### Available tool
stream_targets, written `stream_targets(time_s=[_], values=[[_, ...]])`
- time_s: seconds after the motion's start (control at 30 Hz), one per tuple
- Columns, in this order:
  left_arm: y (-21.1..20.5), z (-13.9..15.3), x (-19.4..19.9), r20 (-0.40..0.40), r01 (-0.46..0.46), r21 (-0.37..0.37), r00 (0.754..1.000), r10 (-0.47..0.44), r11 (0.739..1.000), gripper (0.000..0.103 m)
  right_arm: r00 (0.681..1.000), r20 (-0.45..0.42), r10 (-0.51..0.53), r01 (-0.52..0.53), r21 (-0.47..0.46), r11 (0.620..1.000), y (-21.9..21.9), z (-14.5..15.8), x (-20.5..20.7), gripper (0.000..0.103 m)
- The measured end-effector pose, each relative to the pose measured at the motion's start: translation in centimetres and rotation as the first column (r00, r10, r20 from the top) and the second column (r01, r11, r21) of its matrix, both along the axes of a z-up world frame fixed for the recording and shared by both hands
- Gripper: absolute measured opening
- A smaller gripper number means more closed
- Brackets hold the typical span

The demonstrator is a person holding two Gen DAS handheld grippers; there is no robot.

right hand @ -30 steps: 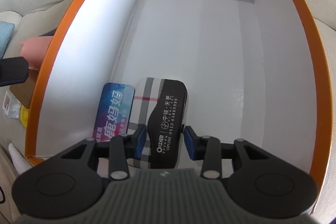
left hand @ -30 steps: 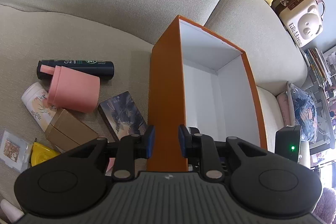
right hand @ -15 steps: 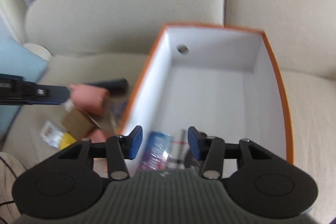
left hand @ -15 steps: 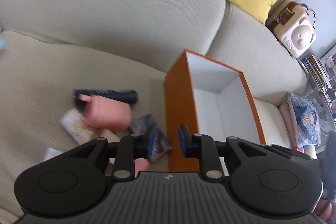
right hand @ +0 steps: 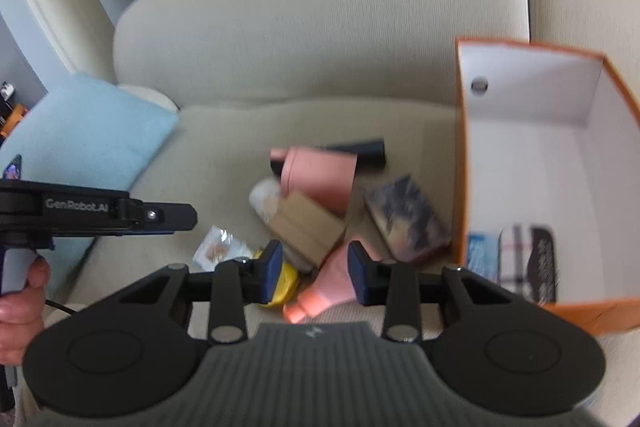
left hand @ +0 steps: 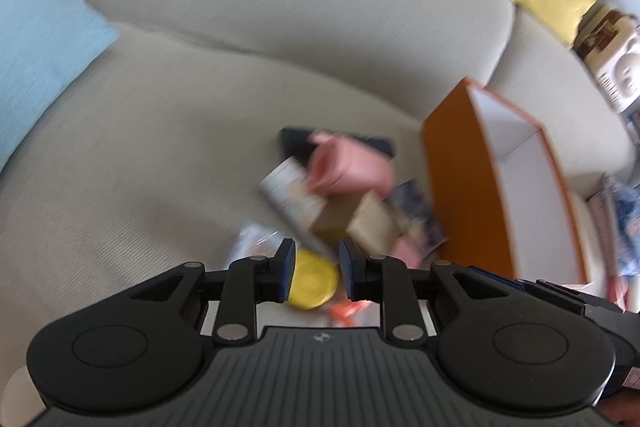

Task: Organize rigid objects
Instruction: 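Move both tools back to the remaining pile of items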

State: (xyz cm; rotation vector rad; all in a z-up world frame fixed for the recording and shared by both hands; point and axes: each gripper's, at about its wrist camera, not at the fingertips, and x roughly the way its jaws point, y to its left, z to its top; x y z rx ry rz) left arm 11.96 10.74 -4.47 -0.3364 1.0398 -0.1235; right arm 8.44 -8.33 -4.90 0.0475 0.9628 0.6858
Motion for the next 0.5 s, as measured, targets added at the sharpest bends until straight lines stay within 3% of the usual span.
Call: stream_targets(time_s=[0.13, 0.23, 0.3, 0.5], values=[[0.5, -2.5, -0.3, -0.031, 0.007, 0.087, 0.999, -0.004, 0.996, 0.031, 0.998, -0.069, 0.011, -0.014, -0.035, 0.999, 1.3, -2.8, -0.8, 0.038], [0.3, -3.9, -0.1, -0.038, 0.028, 0.157, 0.999, -0.022, 0.987, 0.049, 0.995, -0.088, 0.042, -0.047, -0.058, 0.997, 3.1, -4.1, -0.6, 0.038], [0.0, -4.6, 0.4, -0.040, 0.053, 0.164, 0.998, -0.047, 0.985, 0.068, 0.993, -0.095, 0.070, -0.077, -0.074, 0.994, 4.2, -4.7, -0.5, 0.038], [-0.5, -6.2, 1.9, -0.052, 0.100, 0.206, 0.995, -0.091, 0.973, 0.074, 0.988, -0.107, 0.108, -0.118, -0.098, 0.988, 5.9, -5.9, 0.0, 0.038]])
